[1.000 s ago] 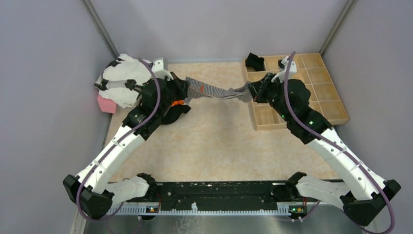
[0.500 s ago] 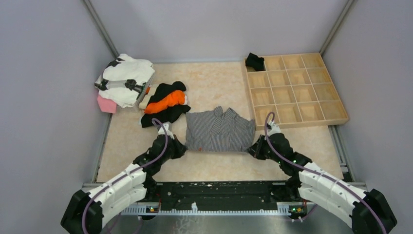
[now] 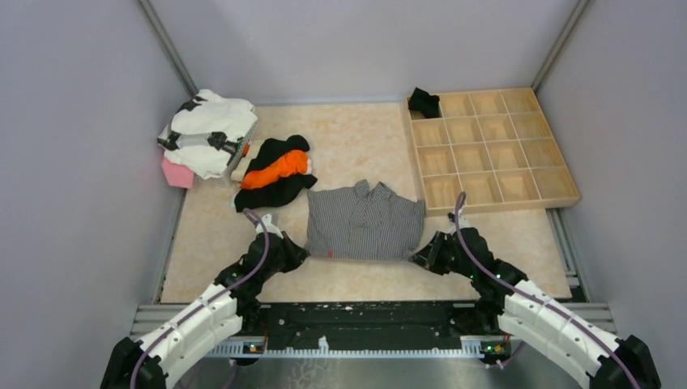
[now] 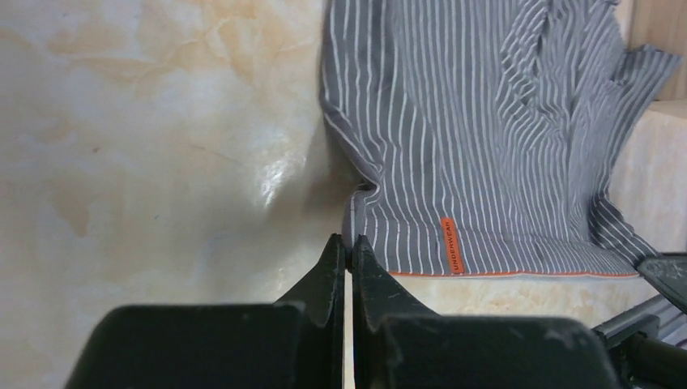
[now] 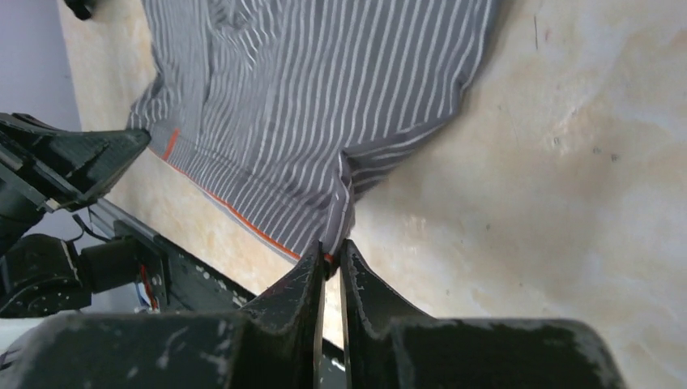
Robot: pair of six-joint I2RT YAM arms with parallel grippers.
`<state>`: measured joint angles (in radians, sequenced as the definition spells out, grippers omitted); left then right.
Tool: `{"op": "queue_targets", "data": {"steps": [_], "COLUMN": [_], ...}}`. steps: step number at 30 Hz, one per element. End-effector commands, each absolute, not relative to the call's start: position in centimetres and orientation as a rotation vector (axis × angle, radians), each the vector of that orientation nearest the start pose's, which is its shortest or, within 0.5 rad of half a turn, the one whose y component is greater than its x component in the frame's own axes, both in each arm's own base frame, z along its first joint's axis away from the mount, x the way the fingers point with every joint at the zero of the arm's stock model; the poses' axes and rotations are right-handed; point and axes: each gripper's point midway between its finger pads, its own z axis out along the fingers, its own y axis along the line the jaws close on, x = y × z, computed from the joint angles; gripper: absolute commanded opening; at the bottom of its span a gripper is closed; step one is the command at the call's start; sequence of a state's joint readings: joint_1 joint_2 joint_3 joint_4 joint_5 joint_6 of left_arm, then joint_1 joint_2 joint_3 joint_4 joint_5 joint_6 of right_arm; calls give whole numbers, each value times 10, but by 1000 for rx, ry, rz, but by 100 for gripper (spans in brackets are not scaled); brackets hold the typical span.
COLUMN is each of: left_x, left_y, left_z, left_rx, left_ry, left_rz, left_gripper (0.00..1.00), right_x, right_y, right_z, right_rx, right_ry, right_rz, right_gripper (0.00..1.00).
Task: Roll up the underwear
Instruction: Flatten out the underwear at the center of the board.
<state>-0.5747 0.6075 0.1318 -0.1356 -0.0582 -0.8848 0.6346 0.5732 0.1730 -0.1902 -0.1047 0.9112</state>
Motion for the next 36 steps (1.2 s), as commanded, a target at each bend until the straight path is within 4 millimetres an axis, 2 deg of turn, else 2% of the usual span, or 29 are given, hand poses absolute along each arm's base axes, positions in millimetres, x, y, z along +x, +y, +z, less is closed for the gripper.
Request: {"op": "queue_targets", "data": {"steps": [1, 3, 6, 8, 12, 14, 16, 18, 22, 26, 30, 32, 36], "left_x": [188, 186, 187, 189, 195, 197, 198, 201, 211, 217, 217, 207, 199], "left_y": [-123, -118, -112, -109, -103, -100, -94, -89, -95, -108, -146, -166, -191], "left_z": [36, 37, 43, 47, 61, 75, 87, 104, 143, 143, 142, 143, 140], "left_rx": [-512, -534, -550, -560, -594, -609, -621, -606, -451, -334, -196, -123, -78], "left_ry": [2278, 2279, 2259, 2238, 2190, 2169, 2158, 2131, 2084, 2155, 2152, 2144, 2155], "left_rz": [-581, -554, -536, -521, -500, -486, -452, -429, -433, -398, -487, -492, -510], "left_gripper": [0, 0, 0, 6, 39, 52, 63, 69, 87, 87, 85, 85, 85], "right_x": [142, 139, 136, 140, 160, 174, 187, 201, 229, 251, 268, 274, 283], "right_y": [174, 172, 173, 173, 162, 153, 147, 144, 136, 137, 139, 142, 140], "right_z": [58, 59, 64, 69, 78, 83, 85, 88, 89, 78, 71, 70, 64], "right_rx": [302, 304, 285, 270, 288, 316, 333, 356, 379, 392, 407, 415, 477], "right_ry": [2440, 2455, 2468, 2456, 2406, 2369, 2335, 2300, 2263, 2285, 2257, 2225, 2182], "right_rz": [916, 903, 914, 897, 768, 678, 606, 563, 484, 536, 574, 608, 632], "right_gripper": [11, 14, 31, 37, 39, 42, 46, 50, 59, 56, 51, 50, 48]}}
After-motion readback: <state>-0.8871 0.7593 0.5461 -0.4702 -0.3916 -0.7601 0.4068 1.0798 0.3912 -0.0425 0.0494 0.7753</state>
